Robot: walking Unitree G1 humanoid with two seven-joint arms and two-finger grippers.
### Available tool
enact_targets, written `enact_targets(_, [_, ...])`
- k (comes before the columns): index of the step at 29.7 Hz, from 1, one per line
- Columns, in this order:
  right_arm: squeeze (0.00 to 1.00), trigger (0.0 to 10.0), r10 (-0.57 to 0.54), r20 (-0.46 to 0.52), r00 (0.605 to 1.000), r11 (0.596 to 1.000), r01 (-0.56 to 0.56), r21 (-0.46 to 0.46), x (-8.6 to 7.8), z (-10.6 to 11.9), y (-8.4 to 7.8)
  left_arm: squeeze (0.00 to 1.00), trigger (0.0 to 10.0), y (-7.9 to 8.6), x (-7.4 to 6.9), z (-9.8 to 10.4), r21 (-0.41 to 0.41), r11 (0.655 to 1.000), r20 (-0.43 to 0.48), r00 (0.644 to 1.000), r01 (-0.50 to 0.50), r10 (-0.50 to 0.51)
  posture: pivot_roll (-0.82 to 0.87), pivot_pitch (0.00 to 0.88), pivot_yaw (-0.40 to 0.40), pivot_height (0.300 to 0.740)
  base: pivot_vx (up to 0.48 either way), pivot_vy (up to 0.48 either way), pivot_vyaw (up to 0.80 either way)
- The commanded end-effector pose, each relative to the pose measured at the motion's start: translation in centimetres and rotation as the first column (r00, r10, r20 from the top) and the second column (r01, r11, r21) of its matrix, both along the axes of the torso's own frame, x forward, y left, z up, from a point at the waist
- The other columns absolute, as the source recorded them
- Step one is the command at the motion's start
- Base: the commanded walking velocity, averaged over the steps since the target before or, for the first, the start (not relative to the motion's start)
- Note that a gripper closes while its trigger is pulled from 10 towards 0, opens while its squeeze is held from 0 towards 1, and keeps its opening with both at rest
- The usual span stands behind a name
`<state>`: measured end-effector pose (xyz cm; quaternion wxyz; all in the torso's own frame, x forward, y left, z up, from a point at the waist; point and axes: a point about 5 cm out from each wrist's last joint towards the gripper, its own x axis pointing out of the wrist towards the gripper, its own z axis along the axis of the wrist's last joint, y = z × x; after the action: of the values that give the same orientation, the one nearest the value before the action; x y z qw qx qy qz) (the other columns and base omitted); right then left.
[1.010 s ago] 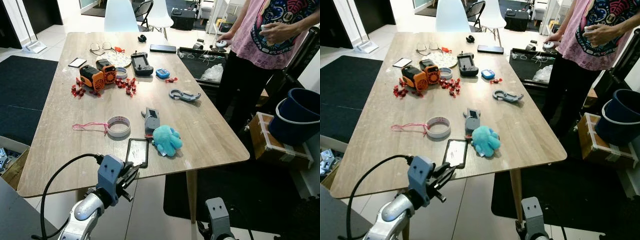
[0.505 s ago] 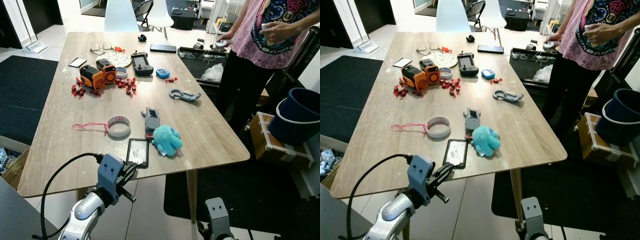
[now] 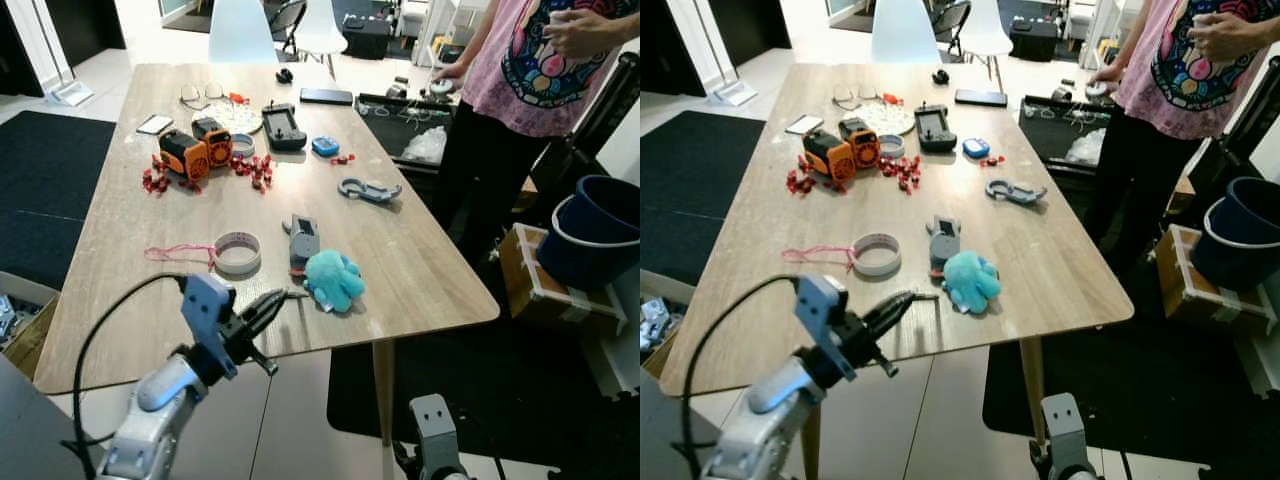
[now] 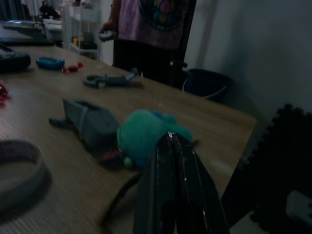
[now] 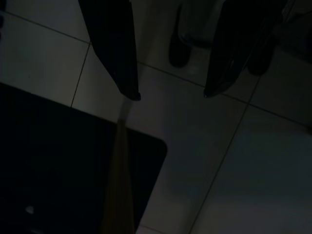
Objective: Hang keys on a hook
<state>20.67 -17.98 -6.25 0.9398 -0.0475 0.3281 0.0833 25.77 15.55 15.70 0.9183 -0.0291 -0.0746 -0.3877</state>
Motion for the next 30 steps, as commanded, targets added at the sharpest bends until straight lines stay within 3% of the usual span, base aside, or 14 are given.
enact_targets(1, [0.0, 10.0, -0.012, -0.016, 1.0, 1.0, 0.012, 0.001, -0.4, -0.3, -0.1, 0.0, 0.0, 0.9, -0.8, 1.3, -0.03, 0.996, -0.006, 0.996, 0.089, -0.09, 0.07, 0.091, -0.066, 0.74, 0.0, 0.0, 0.0])
enact_targets(2, [0.0, 10.0, -0.012, -0.016, 1.0, 1.0, 0.012, 0.001, -0.4, -0.3, -0.1, 0.0, 0.0, 0.9, -0.8, 1.3, -0.03, 0.996, -0.006, 0.996, 0.089, -0.09, 0.07, 0.091, -0.066, 0.74, 0.0, 0.0, 0.0])
enact_targets(4, [0.0, 10.0, -0.012, -0.016, 1.0, 1.0, 0.012, 0.002, -0.4, -0.3, -0.1, 0.0, 0.0, 1.9, -1.8, 2.4, -0.053, 0.981, 0.001, 0.983, 0.185, -0.186, 0.07, 0.09, -0.065, 0.74, 0.0, 0.0, 0.0])
enact_targets(10, [0.0, 10.0, -0.013, -0.016, 1.0, 1.0, 0.013, 0.003, -0.4, -0.3, -0.1, 0.0, 0.0, 2.6, -3.0, 2.6, -0.03, 0.962, -0.034, 0.962, 0.271, -0.272, 0.07, 0.089, -0.064, 0.74, 0.0, 0.0, 0.0])
enact_targets(14, [0.0, 10.0, -0.014, -0.017, 1.0, 1.0, 0.014, 0.003, -0.5, -0.3, -0.1, 0.0, 0.0, 3.5, -4.2, 1.2, 0.037, 0.94, -0.137, 0.933, 0.339, -0.331, 0.07, 0.089, -0.065, 0.74, 0.0, 0.0, 0.0])
enact_targets(17, [0.0, 10.0, -0.014, -0.017, 1.0, 1.0, 0.014, 0.002, -0.5, -0.3, -0.2, 0.0, 0.0, 4.5, -6.3, -1.0, 0.071, 0.904, -0.311, 0.871, 0.421, -0.381, 0.07, 0.089, -0.065, 0.74, 0.0, 0.0, 0.0])
enact_targets(19, [0.0, 10.0, -0.015, -0.017, 1.0, 1.0, 0.015, 0.002, -0.5, -0.3, -0.2, 0.0, 0.0, 4.7, -6.7, -1.4, 0.074, 0.897, -0.341, 0.856, 0.436, -0.388, 0.07, 0.089, -0.065, 0.74, 0.0, 0.0, 0.0])
enact_targets(20, [0.0, 10.0, -0.013, -0.019, 1.0, 1.0, 0.013, 0.001, -0.5, -0.3, -0.2, 0.0, 0.0, 5.3, -7.5, -2.5, 0.085, 0.895, -0.404, 0.836, 0.438, -0.371, 0.07, 0.09, -0.069, 0.74, 0.0, 0.0, 0.0])
enact_targets(23, [0.0, 10.0, -0.012, -0.019, 1.0, 1.0, 0.012, 0.0, -0.5, -0.3, -0.2, 0.0, 0.0, 5.6, -7.8, -2.9, 0.092, 0.893, -0.429, 0.827, 0.441, -0.364, 0.07, 0.091, -0.07, 0.74, 0.0, 0.0, 0.0])
enact_targets(26, [0.0, 10.0, -0.01, -0.02, 1.0, 1.0, 0.01, 0.0, -0.5, -0.3, -0.2, 0.0, 0.0, 6.9, -9.2, -5.2, 0.089, 0.906, -0.52, 0.796, 0.413, -0.311, 0.07, 0.089, -0.07, 0.74, 0.0, 0.0, 0.0])
enact_targets(30, [0.0, 10.0, -0.009, -0.02, 1.0, 1.0, 0.009, 0.0, -0.5, -0.3, -0.2, 0.0, 0.0, 7.9, -10.2, -6.8, 0.108, 0.915, -0.575, 0.775, 0.39, -0.263, 0.07, 0.086, -0.07, 0.74, 0.0, 0.0, 0.0])
